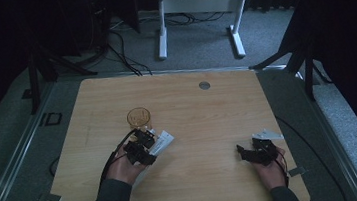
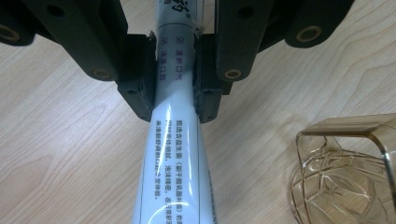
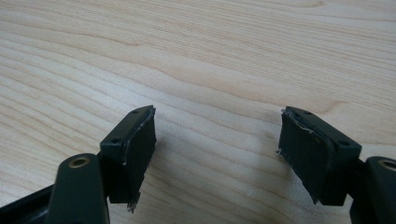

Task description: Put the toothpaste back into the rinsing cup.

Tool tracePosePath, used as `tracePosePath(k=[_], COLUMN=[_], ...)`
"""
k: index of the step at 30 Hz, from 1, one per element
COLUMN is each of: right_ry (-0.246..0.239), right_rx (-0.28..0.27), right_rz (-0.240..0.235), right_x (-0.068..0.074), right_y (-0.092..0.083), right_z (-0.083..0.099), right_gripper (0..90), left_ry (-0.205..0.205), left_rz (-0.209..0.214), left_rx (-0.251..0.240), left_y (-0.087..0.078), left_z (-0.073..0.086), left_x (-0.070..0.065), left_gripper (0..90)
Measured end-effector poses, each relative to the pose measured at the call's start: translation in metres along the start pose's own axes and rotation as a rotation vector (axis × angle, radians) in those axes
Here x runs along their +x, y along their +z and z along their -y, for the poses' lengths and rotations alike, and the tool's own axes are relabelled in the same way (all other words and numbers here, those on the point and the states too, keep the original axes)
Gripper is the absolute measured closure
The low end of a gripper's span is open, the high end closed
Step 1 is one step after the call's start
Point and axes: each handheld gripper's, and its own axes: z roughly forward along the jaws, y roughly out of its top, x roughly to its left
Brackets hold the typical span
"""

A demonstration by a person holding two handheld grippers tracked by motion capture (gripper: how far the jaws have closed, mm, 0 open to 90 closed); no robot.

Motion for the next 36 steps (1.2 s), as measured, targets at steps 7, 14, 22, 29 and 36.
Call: tracePosePath(k=[7,14,22,29,36], right_ry=[0.0,-0.001,-0.001,-0.001,-0.001], right_rx=[0.0,-0.001,-0.001,-0.001,-0.001], right_rz=[0.0,0.0,0.0,0.0,0.0], right_x=[0.0,0.0,0.0,0.0,0.0], right_y=[0.0,0.0,0.0,0.0,0.0], right_z=[0.0,0.0,0.0,0.0,0.0], right_gripper=[27.1,27.1,27.1,27.1,27.1], left_ry=[-0.005,-0.001,-0.012,-0.021,-0.032], left_rz=[0.006,0.003,0.006,0.007,0.01], left_rx=[-0.015,-0.033,-0.069,-0.094,-0.115], left_y=[-0.003,-0.007,-0.013,-0.015,-0.018], left_z=[0.002,0.002,0.004,0.006,0.007], left_x=[0.0,-0.001,0.0,0.0,0.001], left_gripper=[71.8,71.9,71.9,71.8,71.8])
